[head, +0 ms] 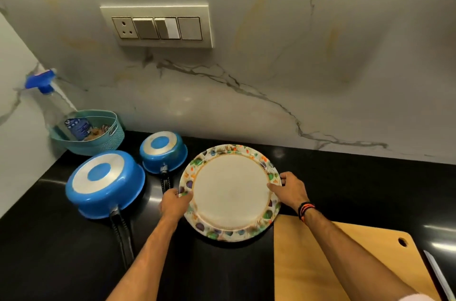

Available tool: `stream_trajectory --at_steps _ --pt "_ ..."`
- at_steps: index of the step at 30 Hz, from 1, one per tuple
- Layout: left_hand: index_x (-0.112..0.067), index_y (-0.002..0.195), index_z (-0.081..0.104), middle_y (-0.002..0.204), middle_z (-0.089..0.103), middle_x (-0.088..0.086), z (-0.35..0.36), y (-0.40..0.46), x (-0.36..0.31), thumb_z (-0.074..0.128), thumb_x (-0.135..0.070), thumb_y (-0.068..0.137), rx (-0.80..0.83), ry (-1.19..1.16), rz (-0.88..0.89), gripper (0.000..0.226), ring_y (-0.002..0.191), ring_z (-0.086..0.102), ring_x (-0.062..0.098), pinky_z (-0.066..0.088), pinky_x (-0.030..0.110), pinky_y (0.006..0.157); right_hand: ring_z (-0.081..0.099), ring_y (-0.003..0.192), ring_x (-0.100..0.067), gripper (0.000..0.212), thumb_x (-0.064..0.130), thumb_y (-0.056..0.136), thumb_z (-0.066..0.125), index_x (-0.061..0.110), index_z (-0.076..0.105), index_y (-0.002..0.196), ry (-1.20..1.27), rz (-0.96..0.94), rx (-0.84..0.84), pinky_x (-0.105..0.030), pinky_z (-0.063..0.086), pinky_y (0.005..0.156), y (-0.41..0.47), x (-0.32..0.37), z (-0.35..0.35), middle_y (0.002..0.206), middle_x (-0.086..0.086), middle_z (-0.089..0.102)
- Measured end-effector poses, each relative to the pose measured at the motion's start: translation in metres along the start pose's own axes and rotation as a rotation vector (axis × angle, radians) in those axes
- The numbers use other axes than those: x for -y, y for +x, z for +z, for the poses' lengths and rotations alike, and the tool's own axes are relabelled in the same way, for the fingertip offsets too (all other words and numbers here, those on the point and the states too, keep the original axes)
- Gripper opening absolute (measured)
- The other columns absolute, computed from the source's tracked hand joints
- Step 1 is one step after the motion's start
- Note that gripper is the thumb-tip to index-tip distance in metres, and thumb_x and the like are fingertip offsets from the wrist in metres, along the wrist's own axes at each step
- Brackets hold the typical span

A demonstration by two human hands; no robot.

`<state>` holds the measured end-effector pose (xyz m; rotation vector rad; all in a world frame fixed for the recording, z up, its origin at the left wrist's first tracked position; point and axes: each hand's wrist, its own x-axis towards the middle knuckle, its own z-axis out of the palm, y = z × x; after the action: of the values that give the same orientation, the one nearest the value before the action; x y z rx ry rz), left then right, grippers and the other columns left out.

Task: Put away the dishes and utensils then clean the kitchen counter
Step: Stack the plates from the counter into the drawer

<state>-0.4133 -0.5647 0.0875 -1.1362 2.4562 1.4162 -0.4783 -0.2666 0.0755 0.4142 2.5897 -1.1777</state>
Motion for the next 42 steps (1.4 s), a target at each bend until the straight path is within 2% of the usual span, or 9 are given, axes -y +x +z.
stream_trajectory --at_steps 2,5,10,15,20,29,34,38,42 --pt "-0.013 0.071 0.062 0.079 0.069 0.011 0.003 0.006 -0.006 0.068 -0.035 0.084 -0.036 0.043 -0.011 0.026 0.086 0.066 0.033 0.043 0.031 0.065 0.062 0.108 -0.022 0.048 0.031 0.087 0.073 0.012 0.053 0.126 -0.010 0.016 0.006 -0.035 0.055 0.089 0.005 0.003 0.002 0.122 -0.008 0.063" --pt "-0.012 0.081 0.072 0.080 0.070 0.011 0.007 0.012 -0.012 0.067 -0.042 0.086 -0.081 0.113 -0.008 0.031 0.083 0.066 0.032 0.047 0.032 0.067 0.062 0.110 -0.023 0.040 0.025 0.090 0.067 0.012 0.056 0.127 -0.063 0.032 -0.008 -0.033 0.052 0.087 0.012 0.003 0.005 0.122 -0.008 0.064" --pt "-0.016 0.101 0.075 0.083 0.062 0.007 0.008 0.010 -0.019 0.068 -0.026 0.088 -0.126 0.158 -0.015 0.018 0.090 0.061 0.030 0.039 0.032 0.069 0.061 0.113 -0.022 0.035 0.016 0.091 0.065 0.014 0.058 0.126 -0.066 0.046 -0.043 -0.032 0.050 0.089 0.017 0.000 0.006 0.123 -0.006 0.065" --pt "-0.014 0.101 0.076 0.085 0.063 0.009 0.004 0.005 -0.022 0.067 -0.011 0.086 -0.131 0.123 -0.039 0.018 0.096 0.062 0.033 0.041 0.032 0.072 0.061 0.113 -0.020 0.034 0.014 0.091 0.066 0.013 0.060 0.125 -0.031 0.034 -0.052 -0.031 0.051 0.089 0.015 0.000 0.004 0.122 -0.006 0.065" --pt "-0.012 0.107 0.074 0.106 0.071 0.014 -0.003 -0.010 -0.024 0.073 -0.015 0.083 -0.148 0.050 -0.051 0.024 0.104 0.062 0.033 0.042 0.031 0.074 0.063 0.108 -0.019 0.031 0.011 0.090 0.067 0.010 0.062 0.121 0.037 0.002 -0.084 -0.028 0.050 0.085 0.002 -0.001 -0.002 0.118 -0.007 0.067" --pt "-0.013 0.093 0.076 0.079 0.064 0.006 -0.022 -0.070 -0.011 0.075 -0.013 0.081 -0.168 -0.007 -0.028 0.012 0.088 0.064 0.028 0.047 0.031 0.072 0.063 0.107 -0.020 0.031 0.012 0.089 0.070 0.009 0.062 0.119 0.091 -0.062 -0.087 -0.032 0.052 0.087 -0.052 -0.011 -0.023 0.114 -0.006 0.067" --pt "-0.014 0.099 0.077 0.089 0.072 0.008 -0.036 -0.118 0.016 0.075 -0.007 0.077 -0.157 -0.037 -0.015 0.023 0.088 0.065 0.025 0.051 0.032 0.076 0.062 0.098 -0.018 0.026 0.010 0.086 0.071 0.009 0.066 0.112 0.101 -0.102 -0.128 -0.030 0.051 0.084 -0.102 -0.030 -0.030 0.104 -0.004 0.067" --pt "-0.013 0.089 0.076 0.067 0.063 -0.001 -0.048 -0.157 0.042 0.072 -0.004 0.081 -0.138 -0.060 0.020 0.013 0.072 0.060 0.017 0.048 0.028 0.063 0.058 0.092 -0.016 0.027 0.010 0.086 0.071 0.008 0.066 0.112 0.104 -0.114 -0.142 -0.031 0.051 0.084 -0.147 -0.045 -0.032 0.102 -0.004 0.066" --pt "-0.014 0.083 0.077 0.073 0.068 0.003 -0.067 -0.197 0.079 0.069 -0.001 0.079 -0.128 -0.031 0.046 0.016 0.083 0.066 0.024 0.054 0.033 0.073 0.057 0.093 -0.016 0.028 0.009 0.085 0.070 0.008 0.068 0.113 0.101 -0.117 -0.192 -0.034 0.050 0.090 -0.203 -0.068 -0.026 0.110 -0.008 0.069"
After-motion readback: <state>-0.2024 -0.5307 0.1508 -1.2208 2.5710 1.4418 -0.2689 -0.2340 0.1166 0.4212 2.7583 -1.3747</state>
